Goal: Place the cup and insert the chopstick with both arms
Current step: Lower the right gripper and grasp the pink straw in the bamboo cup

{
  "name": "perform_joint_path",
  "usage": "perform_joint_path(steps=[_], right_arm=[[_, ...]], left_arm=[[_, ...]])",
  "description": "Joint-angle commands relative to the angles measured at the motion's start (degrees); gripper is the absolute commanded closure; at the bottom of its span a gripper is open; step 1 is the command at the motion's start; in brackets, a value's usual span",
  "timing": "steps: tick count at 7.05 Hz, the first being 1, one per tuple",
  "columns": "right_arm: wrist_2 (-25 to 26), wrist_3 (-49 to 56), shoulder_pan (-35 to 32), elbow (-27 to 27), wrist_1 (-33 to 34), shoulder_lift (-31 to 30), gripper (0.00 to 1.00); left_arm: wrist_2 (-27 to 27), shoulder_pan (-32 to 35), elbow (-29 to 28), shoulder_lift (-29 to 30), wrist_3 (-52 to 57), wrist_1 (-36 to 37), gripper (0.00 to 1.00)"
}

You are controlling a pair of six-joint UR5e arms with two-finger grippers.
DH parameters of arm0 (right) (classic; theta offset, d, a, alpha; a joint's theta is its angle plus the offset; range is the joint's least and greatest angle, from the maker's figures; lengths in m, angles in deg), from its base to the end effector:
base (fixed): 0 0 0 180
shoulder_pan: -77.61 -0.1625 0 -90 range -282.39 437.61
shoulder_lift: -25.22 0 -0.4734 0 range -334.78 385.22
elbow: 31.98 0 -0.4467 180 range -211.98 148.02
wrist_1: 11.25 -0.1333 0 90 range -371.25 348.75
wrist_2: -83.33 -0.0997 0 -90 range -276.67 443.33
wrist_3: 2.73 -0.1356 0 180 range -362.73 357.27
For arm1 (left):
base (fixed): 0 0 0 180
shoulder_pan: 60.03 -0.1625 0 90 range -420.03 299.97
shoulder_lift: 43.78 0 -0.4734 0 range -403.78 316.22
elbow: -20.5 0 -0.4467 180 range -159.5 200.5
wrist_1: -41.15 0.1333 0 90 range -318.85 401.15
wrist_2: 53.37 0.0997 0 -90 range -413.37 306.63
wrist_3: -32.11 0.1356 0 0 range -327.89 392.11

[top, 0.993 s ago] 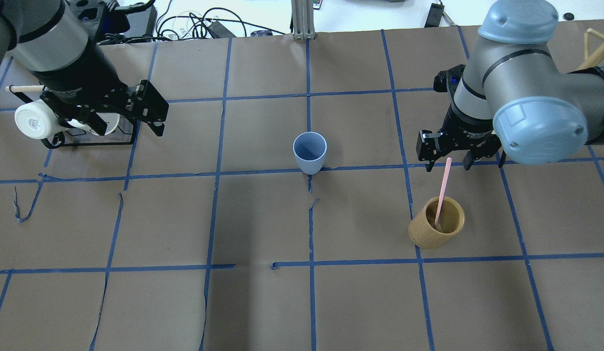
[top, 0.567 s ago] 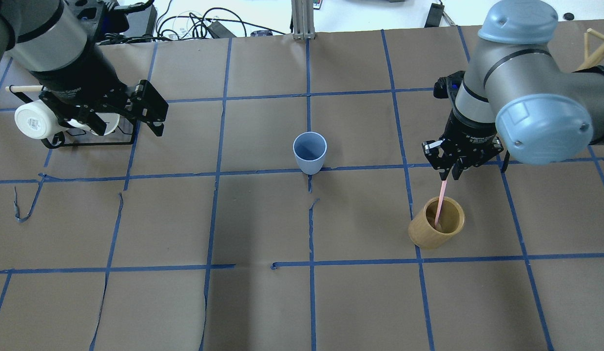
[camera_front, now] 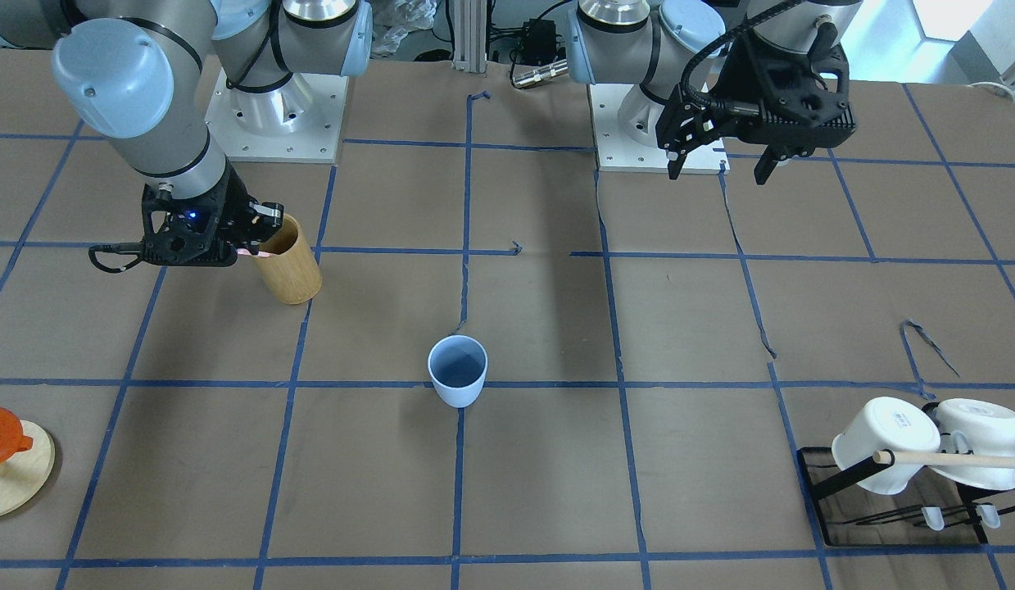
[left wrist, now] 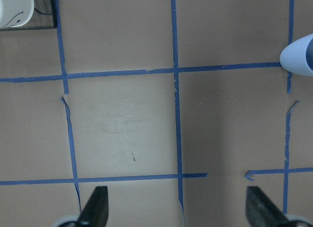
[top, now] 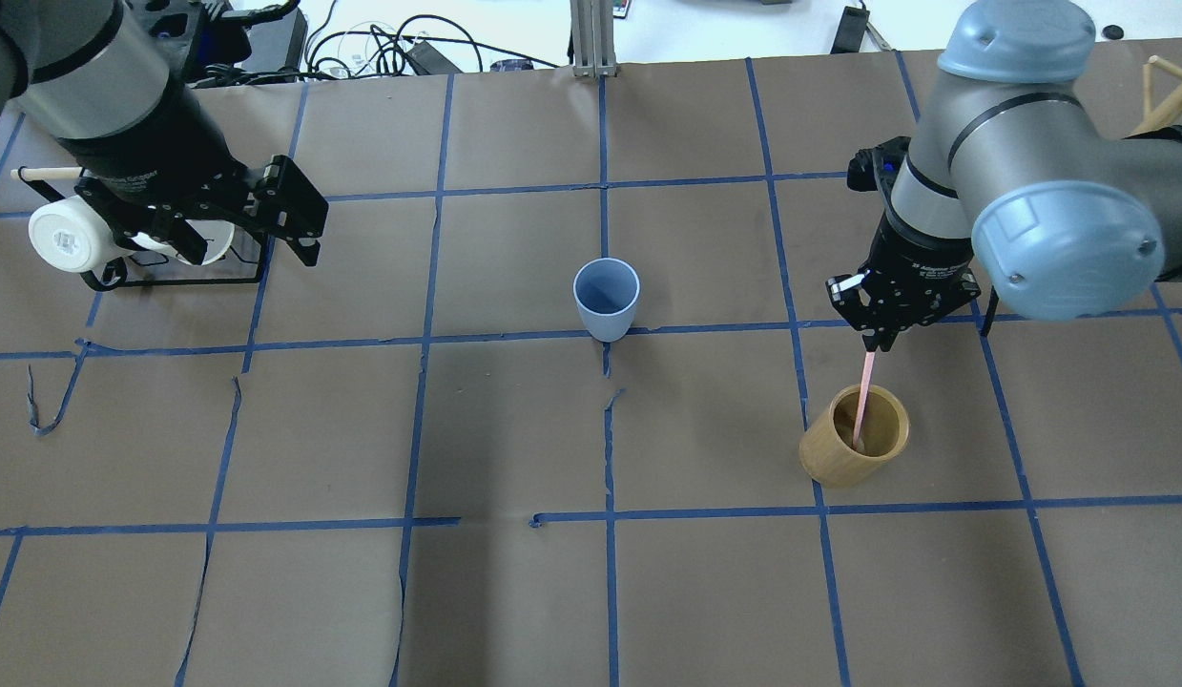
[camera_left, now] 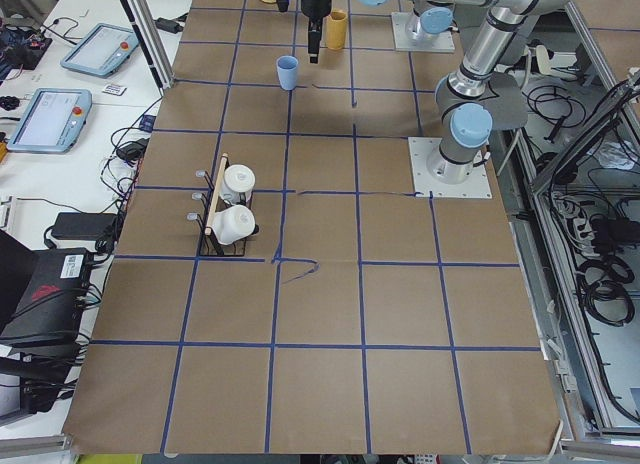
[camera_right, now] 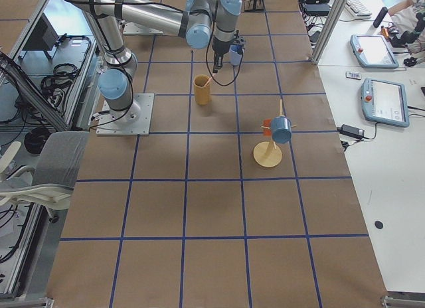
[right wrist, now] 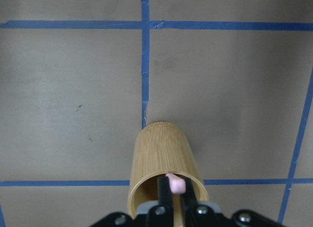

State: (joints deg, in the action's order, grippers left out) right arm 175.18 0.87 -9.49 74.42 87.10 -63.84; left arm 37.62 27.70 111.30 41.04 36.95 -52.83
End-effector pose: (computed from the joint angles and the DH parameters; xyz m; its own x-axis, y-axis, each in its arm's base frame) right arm 0.1029 -0.5173 0.3533 -0.9996 -0.0165 0.0220 -0.0128 0.9874 0.1580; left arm -0.1109 -0.5081 0.5332 -0.9988 0.0447 -0.0178 0.0448 0.9990 -0.0055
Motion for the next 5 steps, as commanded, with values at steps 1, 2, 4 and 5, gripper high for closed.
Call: perform_joint_path(steps=[1, 2, 4, 5], right_arm=[[-0.01, 0.09, 0.0, -0.31, 0.0, -0.24, 1.0], [-0.09, 0.0, 0.09, -0.49, 0.0, -1.28, 1.0], [-1.83, -0.09, 0.09, -3.71, -2.52, -4.71, 1.0], [-2.98, -0.7, 0.0, -9.48, -6.03, -4.64, 1.0]], left_arm=[[0.07, -0.01, -0.01, 0.0, 0.0, 0.02, 0.0], [0.07, -0.01, -0.01, 0.0, 0.09, 0.02, 0.0], [0.07, -0.01, -0.01, 0.0, 0.0, 0.02, 0.0], [-0.02, -0.01, -0.01, 0.0, 0.0, 0.02, 0.0]])
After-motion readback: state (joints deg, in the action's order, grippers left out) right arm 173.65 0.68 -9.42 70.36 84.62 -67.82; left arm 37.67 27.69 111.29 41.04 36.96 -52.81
